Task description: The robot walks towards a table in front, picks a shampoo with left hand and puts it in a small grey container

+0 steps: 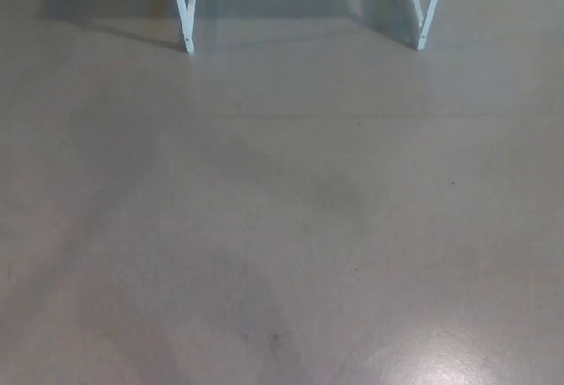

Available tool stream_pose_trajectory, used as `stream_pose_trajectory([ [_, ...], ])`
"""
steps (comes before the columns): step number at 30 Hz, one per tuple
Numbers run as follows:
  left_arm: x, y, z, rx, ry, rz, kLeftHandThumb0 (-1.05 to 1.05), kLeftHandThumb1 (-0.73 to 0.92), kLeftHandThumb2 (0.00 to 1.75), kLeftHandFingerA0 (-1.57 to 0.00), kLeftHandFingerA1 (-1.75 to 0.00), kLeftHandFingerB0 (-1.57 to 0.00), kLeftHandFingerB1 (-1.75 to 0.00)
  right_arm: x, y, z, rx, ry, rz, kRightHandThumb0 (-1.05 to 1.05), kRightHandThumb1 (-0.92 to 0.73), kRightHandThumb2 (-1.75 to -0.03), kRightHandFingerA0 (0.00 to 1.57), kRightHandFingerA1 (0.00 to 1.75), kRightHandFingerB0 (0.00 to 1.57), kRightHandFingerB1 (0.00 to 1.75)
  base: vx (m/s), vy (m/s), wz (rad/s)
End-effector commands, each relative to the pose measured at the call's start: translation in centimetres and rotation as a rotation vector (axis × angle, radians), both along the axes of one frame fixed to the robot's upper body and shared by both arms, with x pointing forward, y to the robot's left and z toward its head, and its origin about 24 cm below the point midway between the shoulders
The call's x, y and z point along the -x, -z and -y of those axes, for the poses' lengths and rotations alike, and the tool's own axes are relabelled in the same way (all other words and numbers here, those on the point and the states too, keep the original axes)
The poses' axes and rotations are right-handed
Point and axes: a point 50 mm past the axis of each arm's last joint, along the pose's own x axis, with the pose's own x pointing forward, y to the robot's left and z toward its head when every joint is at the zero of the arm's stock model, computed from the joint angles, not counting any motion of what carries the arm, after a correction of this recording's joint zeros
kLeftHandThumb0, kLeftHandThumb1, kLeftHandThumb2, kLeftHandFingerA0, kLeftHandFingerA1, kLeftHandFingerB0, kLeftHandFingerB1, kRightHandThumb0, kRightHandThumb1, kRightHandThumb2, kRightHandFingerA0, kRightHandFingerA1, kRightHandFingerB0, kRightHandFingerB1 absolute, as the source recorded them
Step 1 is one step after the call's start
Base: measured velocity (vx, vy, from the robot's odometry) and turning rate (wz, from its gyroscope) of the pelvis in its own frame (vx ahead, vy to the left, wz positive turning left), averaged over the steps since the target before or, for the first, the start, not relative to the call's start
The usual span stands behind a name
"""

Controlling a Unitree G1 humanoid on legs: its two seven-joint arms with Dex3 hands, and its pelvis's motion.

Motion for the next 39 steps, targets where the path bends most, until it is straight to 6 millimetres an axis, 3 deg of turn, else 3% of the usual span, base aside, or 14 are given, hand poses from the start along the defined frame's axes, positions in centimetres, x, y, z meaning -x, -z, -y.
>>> stream_pose_trajectory([
  [1,-0.19,-0.61,-0.52,-0.01,0.023,0.048,-0.27,0.65,0.59,-0.56,-0.49,-0.46,-0.4,0.11,-0.2,0.38,-0.008,0.006,0.014,-0.22,-0.69,-0.6,0.61,0.47,0.47,0.4,-0.09,0.0,0.14],
  [11,-0.17,-0.57,-0.55,-0.002,0.011,0.049,-0.28,0.64,0.59,-0.62,-0.51,-0.47,-0.41,0.15,-0.19,0.4,-0.023,0.014,0.017,-0.21,-0.69,-0.6,0.61,0.47,0.46,0.4,0.03,0.104,0.0],
  [16,-0.34,-0.7,-0.59,-0.015,0.035,0.047,-0.3,0.66,0.59,-0.56,-0.46,-0.47,-0.4,-0.03,-0.19,0.26,-0.019,-0.005,0.011,-0.21,-0.7,-0.6,0.59,0.46,0.46,0.4,0.21,0.086,-0.08],
  [39,-0.02,-0.56,-0.34,-0.034,0.109,0.023,-0.34,0.66,0.59,-0.57,-0.46,-0.48,-0.4,-0.1,0.08,-0.04,-0.024,-0.044,-0.022,-0.23,-0.7,-0.6,0.63,0.48,0.47,0.41,0.33,-0.031,0.09],
])
